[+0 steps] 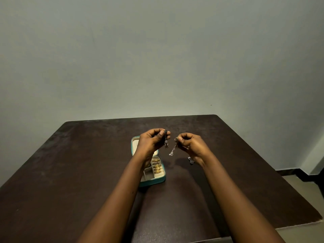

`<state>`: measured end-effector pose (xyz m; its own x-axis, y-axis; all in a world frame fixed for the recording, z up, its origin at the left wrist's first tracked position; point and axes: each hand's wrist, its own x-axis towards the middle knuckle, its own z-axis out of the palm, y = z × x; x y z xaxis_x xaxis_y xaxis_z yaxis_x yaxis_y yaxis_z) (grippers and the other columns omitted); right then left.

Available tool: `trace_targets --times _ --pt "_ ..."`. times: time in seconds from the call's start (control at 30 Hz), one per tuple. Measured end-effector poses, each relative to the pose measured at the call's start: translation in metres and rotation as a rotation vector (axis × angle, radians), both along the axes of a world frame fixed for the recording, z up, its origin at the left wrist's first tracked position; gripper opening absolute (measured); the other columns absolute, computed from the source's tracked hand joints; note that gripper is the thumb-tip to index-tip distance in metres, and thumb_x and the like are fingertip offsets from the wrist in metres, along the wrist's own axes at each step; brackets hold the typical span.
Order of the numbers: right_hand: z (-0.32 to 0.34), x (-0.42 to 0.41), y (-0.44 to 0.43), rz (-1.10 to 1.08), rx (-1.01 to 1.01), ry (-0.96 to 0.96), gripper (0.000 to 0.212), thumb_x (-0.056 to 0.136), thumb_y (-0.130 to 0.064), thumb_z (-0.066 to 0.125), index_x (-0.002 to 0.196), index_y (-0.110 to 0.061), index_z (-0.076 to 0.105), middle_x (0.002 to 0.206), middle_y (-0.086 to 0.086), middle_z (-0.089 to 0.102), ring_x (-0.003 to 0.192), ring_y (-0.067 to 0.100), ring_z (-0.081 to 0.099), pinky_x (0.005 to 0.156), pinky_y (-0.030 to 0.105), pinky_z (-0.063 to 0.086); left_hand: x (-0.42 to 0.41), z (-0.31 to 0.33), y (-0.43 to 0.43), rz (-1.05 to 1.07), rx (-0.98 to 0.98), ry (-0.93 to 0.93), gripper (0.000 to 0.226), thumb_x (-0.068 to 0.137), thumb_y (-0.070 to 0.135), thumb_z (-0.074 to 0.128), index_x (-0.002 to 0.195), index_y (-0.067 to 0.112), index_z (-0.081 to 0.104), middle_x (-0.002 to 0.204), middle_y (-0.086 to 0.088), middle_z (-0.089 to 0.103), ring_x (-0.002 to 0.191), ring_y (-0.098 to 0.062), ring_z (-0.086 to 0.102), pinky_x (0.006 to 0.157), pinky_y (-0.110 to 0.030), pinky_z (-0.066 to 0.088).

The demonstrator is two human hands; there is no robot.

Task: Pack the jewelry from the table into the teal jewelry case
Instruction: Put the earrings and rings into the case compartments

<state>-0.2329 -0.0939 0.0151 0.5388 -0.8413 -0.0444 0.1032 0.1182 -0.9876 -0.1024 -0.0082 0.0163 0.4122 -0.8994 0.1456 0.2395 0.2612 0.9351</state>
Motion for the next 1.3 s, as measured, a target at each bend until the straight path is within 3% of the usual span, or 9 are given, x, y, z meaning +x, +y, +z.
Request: trace_targets --times 0.2,0.4,0.63,0.73,0.93,1.07,1.2,1.3 --pt "0.008 -0.004 0.004 0.076 0.208 -0.193 0.023 0.093 0.002 0.044 0.078 -0.01 0.056 0.062 -0.001 0.068 0.063 0.012 0.067 0.059 0.023 0.053 0.004 -0.001 -0.001 -0.066 0.008 0.201 0.015 0.096 0.009 0.044 0.093 0.008 0.058 0.09 -0.003 0.073 0.081 -0.01 0.071 0.076 -0.028 0.054" --pt "0.013 -0.003 0.005 0.112 0.371 -0.323 0.024 0.095 0.002 0.039 0.082 -0.006 0.057 0.059 0.002 0.069 0.055 0.012 0.068 0.053 0.021 0.057 0.005 -0.003 0.0 -0.141 0.004 0.421 0.02 0.097 0.004 0.038 0.092 0.004 0.057 0.085 -0.01 0.074 0.078 -0.017 0.073 0.074 -0.029 0.057" --pt "0.009 -0.002 0.0 0.093 0.411 -0.315 0.024 0.095 0.002 0.039 0.081 -0.006 0.058 0.059 0.004 0.069 0.054 0.013 0.068 0.052 0.022 0.057 0.002 -0.007 0.0 -0.141 0.026 0.458 0.021 0.097 0.003 0.038 0.093 0.004 0.059 0.083 -0.01 0.074 0.075 -0.016 0.073 0.074 -0.029 0.057" --pt "0.004 0.0 -0.003 0.029 0.329 -0.188 0.023 0.093 0.004 0.042 0.079 -0.007 0.057 0.068 0.007 0.065 0.061 0.014 0.063 0.052 0.02 0.053 0.001 -0.009 -0.002 -0.122 0.044 0.399 0.017 0.095 0.005 0.043 0.094 0.005 0.06 0.084 -0.007 0.075 0.076 -0.013 0.072 0.076 -0.027 0.056" --pt "-0.027 0.016 -0.009 -0.146 -0.1 0.298 0.022 0.091 0.0 0.052 0.071 -0.007 0.057 0.068 0.01 0.058 0.056 0.015 0.051 0.045 0.018 0.04 -0.003 -0.012 -0.006 -0.067 0.075 0.248 0.015 0.094 0.006 0.048 0.092 0.008 0.063 0.082 0.001 0.074 0.079 -0.008 0.07 0.081 -0.024 0.053" --pt "-0.052 0.03 -0.006 -0.283 -0.522 0.791 0.012 0.088 -0.009 0.058 0.09 -0.003 0.068 0.093 0.016 0.069 0.09 0.028 0.063 0.069 0.026 0.042 -0.008 -0.017 -0.01 -0.042 0.102 0.173 0.015 0.094 0.008 0.049 0.09 0.012 0.063 0.081 0.006 0.074 0.08 -0.005 0.068 0.07 -0.019 0.053" --pt "-0.069 0.038 0.0 -0.282 -0.773 0.943 0.017 0.09 0.0 0.043 0.096 -0.001 0.059 0.101 0.02 0.064 0.096 0.034 0.06 0.071 0.036 0.045 -0.011 -0.019 -0.013 -0.015 0.116 0.15 0.014 0.094 0.009 0.05 0.089 0.013 0.062 0.079 0.007 0.074 0.075 -0.001 0.069 0.061 -0.014 0.053" --pt "-0.073 0.038 -0.002 -0.267 -0.858 1.015 0.021 0.091 0.003 0.039 0.1 -0.001 0.057 0.105 0.02 0.06 0.099 0.034 0.058 0.076 0.037 0.046 -0.01 -0.02 -0.014 -0.007 0.118 0.149 0.013 0.094 0.009 0.05 0.089 0.013 0.062 0.077 0.007 0.074 0.074 -0.001 0.069 0.066 -0.017 0.053"
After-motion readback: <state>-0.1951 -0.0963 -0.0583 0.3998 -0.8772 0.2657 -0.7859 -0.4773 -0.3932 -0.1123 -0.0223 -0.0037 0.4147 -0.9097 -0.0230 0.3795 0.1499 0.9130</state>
